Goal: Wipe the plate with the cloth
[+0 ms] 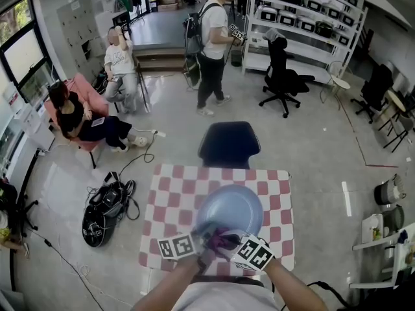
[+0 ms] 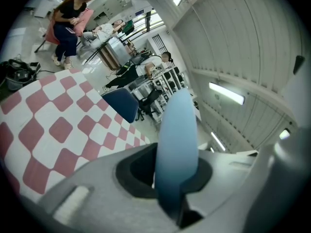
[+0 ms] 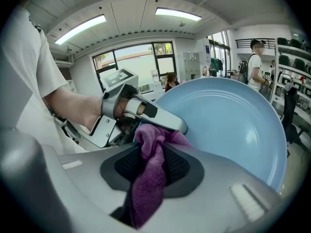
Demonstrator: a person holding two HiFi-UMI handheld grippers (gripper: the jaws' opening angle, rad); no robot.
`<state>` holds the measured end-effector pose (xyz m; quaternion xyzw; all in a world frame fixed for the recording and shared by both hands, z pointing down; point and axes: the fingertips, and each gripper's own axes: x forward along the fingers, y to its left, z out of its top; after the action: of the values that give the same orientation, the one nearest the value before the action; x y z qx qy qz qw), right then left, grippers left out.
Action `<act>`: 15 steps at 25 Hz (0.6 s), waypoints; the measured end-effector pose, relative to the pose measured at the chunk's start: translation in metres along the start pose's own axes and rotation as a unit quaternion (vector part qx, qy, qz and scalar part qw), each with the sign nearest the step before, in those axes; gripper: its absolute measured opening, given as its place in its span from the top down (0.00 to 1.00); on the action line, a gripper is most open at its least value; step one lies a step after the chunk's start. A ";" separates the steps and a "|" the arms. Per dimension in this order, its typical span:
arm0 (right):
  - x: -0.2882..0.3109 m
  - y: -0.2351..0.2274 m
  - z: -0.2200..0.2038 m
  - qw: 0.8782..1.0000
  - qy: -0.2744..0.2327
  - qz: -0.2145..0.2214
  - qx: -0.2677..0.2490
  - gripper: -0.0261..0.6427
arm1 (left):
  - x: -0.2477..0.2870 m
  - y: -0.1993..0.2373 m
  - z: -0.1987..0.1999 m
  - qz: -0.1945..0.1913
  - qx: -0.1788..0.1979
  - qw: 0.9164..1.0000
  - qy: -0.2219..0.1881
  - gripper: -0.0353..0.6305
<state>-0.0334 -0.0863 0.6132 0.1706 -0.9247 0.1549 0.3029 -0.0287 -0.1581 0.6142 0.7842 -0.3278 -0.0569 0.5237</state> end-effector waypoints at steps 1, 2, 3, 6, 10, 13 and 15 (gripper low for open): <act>0.001 0.002 0.002 1.000 -0.003 0.002 0.001 0.81 | 0.000 -0.001 0.000 -0.001 0.002 1.000 -0.001 0.87; 0.002 0.003 0.004 1.000 -0.007 0.004 0.004 0.81 | 0.001 -0.001 0.001 -0.003 0.003 1.000 -0.001 0.87; 0.002 0.003 0.005 1.000 -0.013 0.008 0.009 0.81 | 0.001 -0.001 0.002 -0.005 0.005 1.000 -0.002 0.87; 0.002 0.000 0.005 1.000 -0.017 0.014 0.022 0.81 | 0.002 -0.001 0.004 -0.009 0.010 1.000 0.003 0.87; -0.002 -0.006 -0.005 1.000 0.005 0.006 0.014 0.81 | 0.001 0.002 0.001 -0.008 0.002 1.000 0.006 0.87; -0.008 -0.018 -0.022 1.000 0.027 -0.014 0.005 0.81 | -0.004 0.008 0.001 -0.005 0.005 1.000 0.004 0.87; -0.014 -0.027 -0.035 0.999 0.040 -0.031 0.004 0.81 | -0.008 0.012 0.001 -0.002 0.011 1.000 0.003 0.87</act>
<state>0.0061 -0.0939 0.6361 0.1943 -0.9056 0.1557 0.3435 -0.0407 -0.1571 0.6217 0.7907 -0.3252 -0.0520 0.5161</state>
